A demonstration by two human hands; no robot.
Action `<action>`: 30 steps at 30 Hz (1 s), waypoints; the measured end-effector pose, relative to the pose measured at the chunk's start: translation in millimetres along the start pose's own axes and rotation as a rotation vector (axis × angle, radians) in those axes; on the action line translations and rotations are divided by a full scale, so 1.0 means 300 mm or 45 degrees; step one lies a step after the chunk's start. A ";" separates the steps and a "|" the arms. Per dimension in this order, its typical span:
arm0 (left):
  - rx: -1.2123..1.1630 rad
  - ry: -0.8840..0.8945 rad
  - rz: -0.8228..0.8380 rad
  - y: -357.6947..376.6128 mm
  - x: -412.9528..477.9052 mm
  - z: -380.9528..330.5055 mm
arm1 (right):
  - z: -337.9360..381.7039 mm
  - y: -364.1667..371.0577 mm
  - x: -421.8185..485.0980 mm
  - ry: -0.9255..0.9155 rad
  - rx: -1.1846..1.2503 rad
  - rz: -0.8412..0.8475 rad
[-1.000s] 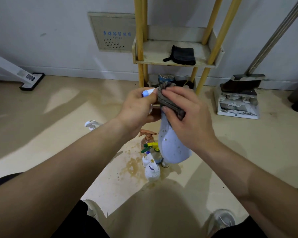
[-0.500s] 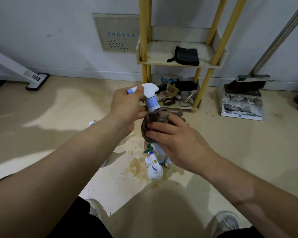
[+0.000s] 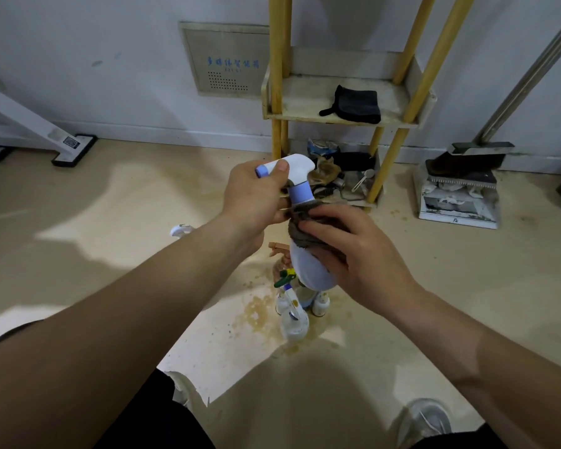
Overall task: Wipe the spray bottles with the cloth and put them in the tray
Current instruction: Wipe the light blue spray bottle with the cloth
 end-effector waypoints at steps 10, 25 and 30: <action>-0.034 0.039 -0.140 -0.061 0.037 -0.029 | -0.040 0.063 -0.080 0.085 0.089 0.185; -0.110 0.024 0.019 -0.047 0.034 -0.057 | -0.172 0.040 -0.039 0.851 0.683 0.126; -0.133 0.013 0.014 -0.053 0.038 -0.049 | -0.190 0.100 -0.079 1.069 0.831 0.309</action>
Point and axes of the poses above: each hand's wrist, its own x-axis towards the middle knuckle, its own y-axis out of the palm, z = x × y, the point moved 6 cm from there along x, towards the middle knuckle, and after that the axes turned 9 degrees about -x, right-handed, at the moved point
